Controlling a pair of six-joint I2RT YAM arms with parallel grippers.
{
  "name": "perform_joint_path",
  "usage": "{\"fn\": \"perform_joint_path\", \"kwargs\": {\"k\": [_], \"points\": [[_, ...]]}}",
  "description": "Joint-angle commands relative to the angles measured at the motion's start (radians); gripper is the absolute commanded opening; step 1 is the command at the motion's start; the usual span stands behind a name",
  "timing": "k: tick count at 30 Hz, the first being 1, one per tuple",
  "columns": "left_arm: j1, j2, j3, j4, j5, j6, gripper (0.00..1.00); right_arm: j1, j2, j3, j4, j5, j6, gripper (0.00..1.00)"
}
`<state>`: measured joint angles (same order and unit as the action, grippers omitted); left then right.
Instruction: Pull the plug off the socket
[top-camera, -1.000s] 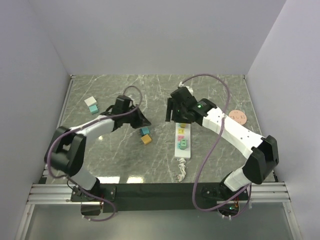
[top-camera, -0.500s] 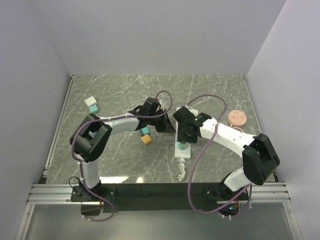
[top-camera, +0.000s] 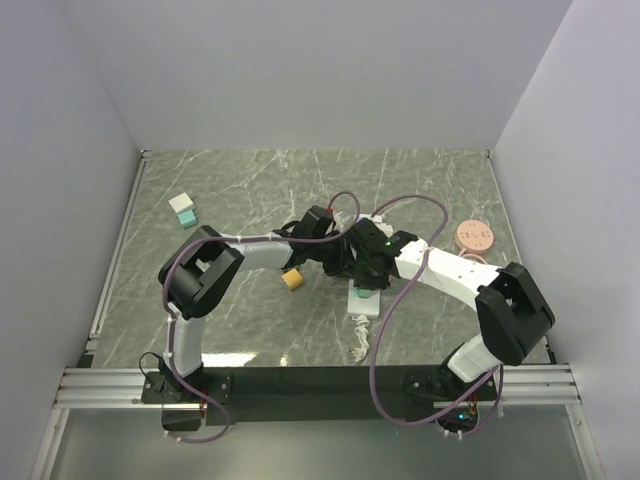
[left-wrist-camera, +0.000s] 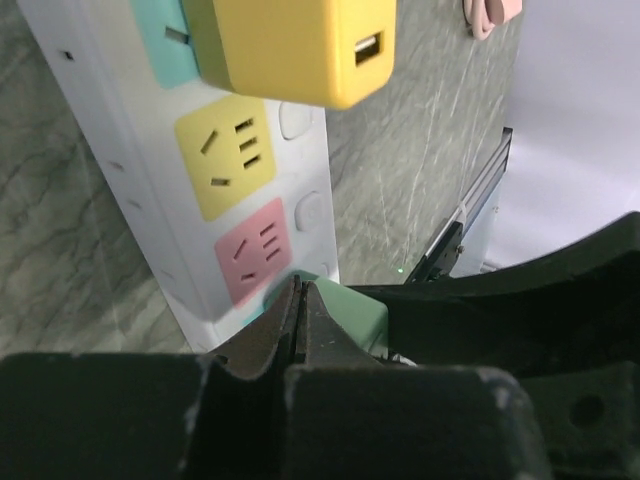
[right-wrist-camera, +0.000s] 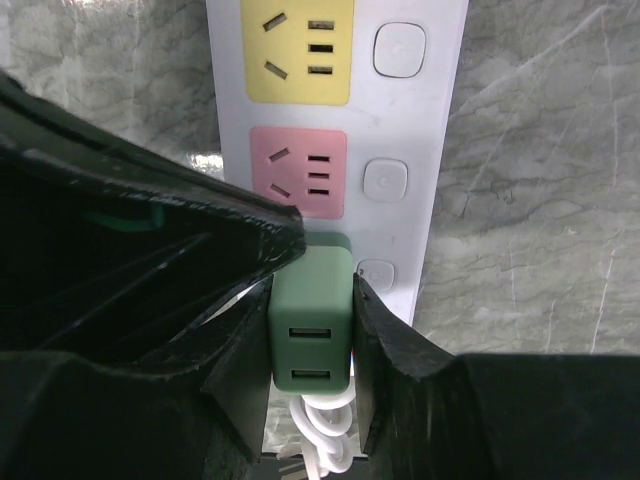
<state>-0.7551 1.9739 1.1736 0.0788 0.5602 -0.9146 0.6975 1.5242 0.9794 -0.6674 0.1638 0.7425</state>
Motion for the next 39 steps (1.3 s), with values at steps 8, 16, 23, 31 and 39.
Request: {"fn": "perform_joint_path", "kwargs": {"k": [8,16,23,31,39], "points": [[-0.035,0.152,0.112,-0.248,-0.100,0.094,0.00,-0.003,-0.099,0.054,0.022,0.026,0.001,0.00],[-0.029,0.195,0.095,-0.263,-0.143,0.097,0.00,-0.027,-0.220,0.185,-0.118,0.086,-0.017,0.00],[-0.013,0.097,0.127,-0.189,-0.121,0.068,0.00,-0.056,-0.318,0.180,-0.130,-0.042,-0.092,0.00],[0.147,-0.167,0.230,-0.214,-0.190,0.034,0.00,-0.056,-0.407,0.022,0.123,-0.417,-0.155,0.00],[0.353,-0.436,0.050,-0.269,-0.217,0.049,0.00,-0.047,-0.161,-0.117,0.489,-0.685,-0.101,0.00]]}}
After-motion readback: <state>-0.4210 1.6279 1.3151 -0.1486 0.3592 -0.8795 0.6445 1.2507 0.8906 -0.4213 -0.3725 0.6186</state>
